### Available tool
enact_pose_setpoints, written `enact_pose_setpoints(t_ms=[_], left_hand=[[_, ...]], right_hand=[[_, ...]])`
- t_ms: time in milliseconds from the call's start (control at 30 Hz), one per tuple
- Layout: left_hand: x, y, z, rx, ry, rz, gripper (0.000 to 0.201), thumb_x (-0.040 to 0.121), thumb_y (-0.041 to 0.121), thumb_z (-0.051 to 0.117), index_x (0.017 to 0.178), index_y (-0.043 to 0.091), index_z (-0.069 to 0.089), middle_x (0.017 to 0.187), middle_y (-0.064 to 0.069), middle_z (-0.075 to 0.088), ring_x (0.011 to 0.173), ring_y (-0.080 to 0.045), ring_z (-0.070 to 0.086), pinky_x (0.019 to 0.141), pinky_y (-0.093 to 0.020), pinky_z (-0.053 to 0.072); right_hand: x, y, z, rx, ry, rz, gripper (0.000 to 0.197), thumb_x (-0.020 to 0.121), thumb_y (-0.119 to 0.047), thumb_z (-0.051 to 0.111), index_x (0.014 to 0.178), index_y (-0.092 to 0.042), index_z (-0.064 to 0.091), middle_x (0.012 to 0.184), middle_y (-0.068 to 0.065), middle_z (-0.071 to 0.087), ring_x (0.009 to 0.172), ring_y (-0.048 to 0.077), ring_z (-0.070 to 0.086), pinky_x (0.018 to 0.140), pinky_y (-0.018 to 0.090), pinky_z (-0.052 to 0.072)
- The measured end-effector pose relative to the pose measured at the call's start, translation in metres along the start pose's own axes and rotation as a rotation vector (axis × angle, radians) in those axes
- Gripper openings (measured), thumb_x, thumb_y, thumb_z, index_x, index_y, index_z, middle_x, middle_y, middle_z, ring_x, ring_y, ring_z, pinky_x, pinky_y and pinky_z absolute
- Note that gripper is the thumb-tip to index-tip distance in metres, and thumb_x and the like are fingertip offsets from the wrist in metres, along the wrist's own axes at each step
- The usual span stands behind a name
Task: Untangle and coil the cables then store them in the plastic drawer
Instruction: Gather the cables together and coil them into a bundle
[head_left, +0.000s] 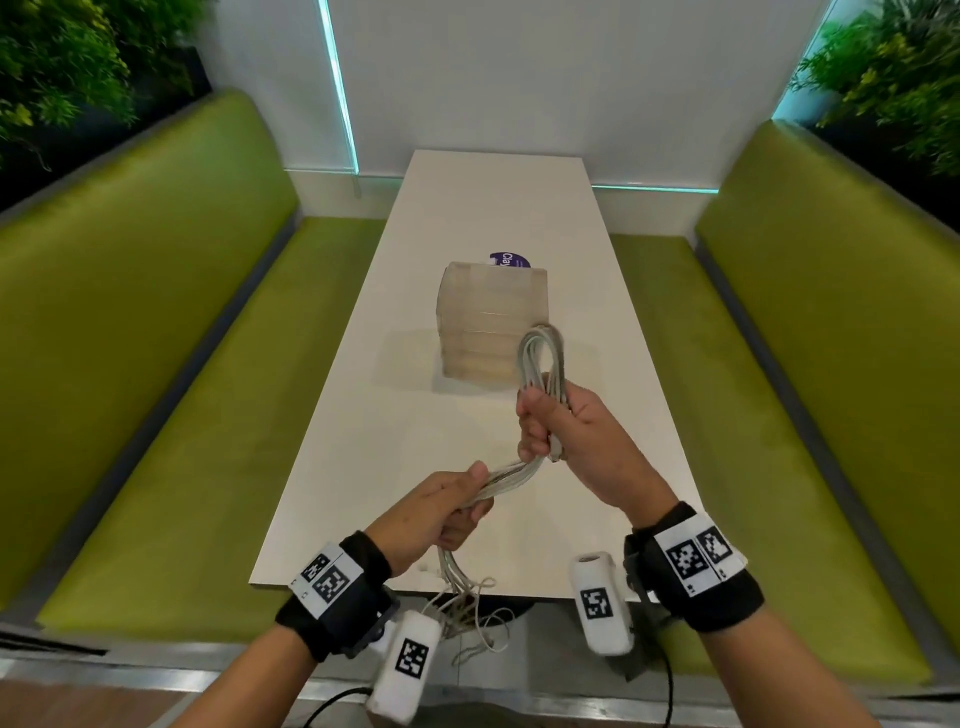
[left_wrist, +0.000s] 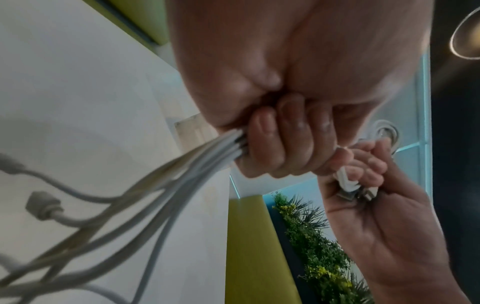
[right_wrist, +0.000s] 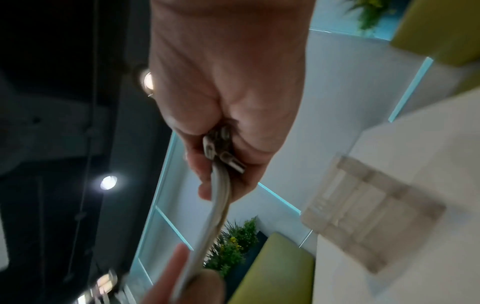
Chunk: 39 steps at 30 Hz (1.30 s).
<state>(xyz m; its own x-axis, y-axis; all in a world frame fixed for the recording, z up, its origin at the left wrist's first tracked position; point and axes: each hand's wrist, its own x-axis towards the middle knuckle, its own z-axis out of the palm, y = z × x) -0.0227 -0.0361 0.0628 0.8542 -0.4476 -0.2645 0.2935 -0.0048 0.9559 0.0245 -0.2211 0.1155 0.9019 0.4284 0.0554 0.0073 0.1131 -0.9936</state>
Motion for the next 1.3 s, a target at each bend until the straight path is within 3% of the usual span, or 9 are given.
enact_pose_setpoints(t_ms=[133,300,433,533,767,933,1067,1167,1300], left_hand=[[-0.002,0.003,-0.002,0.037,-0.023,0.007,0.041,0.09,0.047,0.045,0.064,0.017,0.051,0.052,0.008,0.024,0.047,-0.01,0.017,0.047,-0.021,0.016],[-0.002,0.007,-0.005,-0.164,-0.152,-0.067,0.046,0.08,0.033,0.031,0.083,0.003,0.065,0.05,0.006,0.035,0.044,-0.008,0.02,0.047,-0.025,0.015],[-0.002,0.01,-0.008,-0.222,-0.257,-0.099,0.093,0.085,0.064,0.008,0.109,-0.012,0.057,0.06,-0.004,0.054,0.047,-0.015,0.021,0.051,-0.03,0.013],[0.0,0.008,-0.008,-0.228,-0.295,-0.094,0.115,0.073,0.081,-0.003,0.112,-0.007,0.06,0.067,-0.013,0.059,0.047,-0.016,0.028,0.053,-0.034,0.018],[0.001,0.017,0.001,0.103,-0.327,-0.103,0.089,0.077,0.08,0.04,0.104,-0.001,0.064,0.086,-0.014,0.071,0.053,-0.013,0.053,0.052,-0.023,0.042],[-0.001,0.018,0.01,0.262,-0.249,-0.157,0.038,0.095,0.04,0.05,0.087,0.005,0.062,0.053,0.003,0.051,0.04,-0.008,0.036,0.046,-0.023,0.03],[-0.003,0.017,0.01,0.23,-0.276,-0.165,0.035,0.093,0.039,0.048,0.077,0.01,0.059,0.048,0.004,0.038,0.038,-0.008,0.026,0.04,-0.019,0.023],[-0.004,0.017,0.009,0.227,-0.295,-0.15,0.036,0.093,0.04,0.047,0.074,0.011,0.057,0.046,0.005,0.038,0.038,-0.009,0.025,0.04,-0.02,0.023],[-0.003,0.013,0.007,0.238,-0.297,-0.136,0.038,0.093,0.042,0.047,0.071,0.013,0.055,0.046,0.006,0.038,0.039,-0.009,0.025,0.042,-0.02,0.023]], right_hand=[[-0.002,-0.006,-0.01,-0.432,-0.163,0.089,0.021,0.098,-0.021,0.05,0.098,-0.005,0.063,0.061,-0.003,0.054,0.066,0.016,0.06,0.063,0.017,0.044],[0.001,-0.015,-0.015,-0.833,-0.508,0.146,0.014,0.098,-0.023,0.052,0.088,-0.02,0.061,0.075,-0.005,0.058,0.065,0.003,0.049,0.064,0.018,0.039],[-0.001,-0.023,-0.013,-0.998,-0.681,0.19,0.01,0.096,-0.022,0.054,0.095,-0.016,0.062,0.086,-0.007,0.059,0.078,0.01,0.053,0.069,0.021,0.04],[-0.001,-0.024,-0.007,-1.075,-0.713,0.223,0.009,0.094,-0.02,0.056,0.095,-0.015,0.064,0.092,0.0,0.062,0.085,0.018,0.057,0.074,0.028,0.044],[0.0,-0.012,0.005,-1.42,-0.785,0.144,0.015,0.095,-0.013,0.051,0.102,-0.012,0.064,0.094,0.002,0.051,0.087,0.019,0.053,0.077,0.034,0.047],[-0.002,-0.005,0.001,-1.351,-0.882,0.186,0.018,0.097,-0.023,0.05,0.106,-0.014,0.063,0.108,0.004,0.051,0.101,0.019,0.046,0.086,0.033,0.043],[-0.004,-0.009,-0.003,-0.91,-0.872,0.399,0.017,0.092,-0.025,0.061,0.104,-0.014,0.065,0.108,0.005,0.068,0.091,0.008,0.057,0.075,0.013,0.042],[-0.005,-0.008,-0.006,-0.71,-0.878,0.496,0.008,0.093,-0.025,0.06,0.099,-0.021,0.063,0.094,0.009,0.07,0.083,0.017,0.065,0.08,0.022,0.049],[-0.007,-0.006,-0.005,-0.67,-0.85,0.509,0.009,0.095,-0.025,0.057,0.089,-0.03,0.061,0.073,0.002,0.06,0.061,0.02,0.061,0.064,0.025,0.052]])
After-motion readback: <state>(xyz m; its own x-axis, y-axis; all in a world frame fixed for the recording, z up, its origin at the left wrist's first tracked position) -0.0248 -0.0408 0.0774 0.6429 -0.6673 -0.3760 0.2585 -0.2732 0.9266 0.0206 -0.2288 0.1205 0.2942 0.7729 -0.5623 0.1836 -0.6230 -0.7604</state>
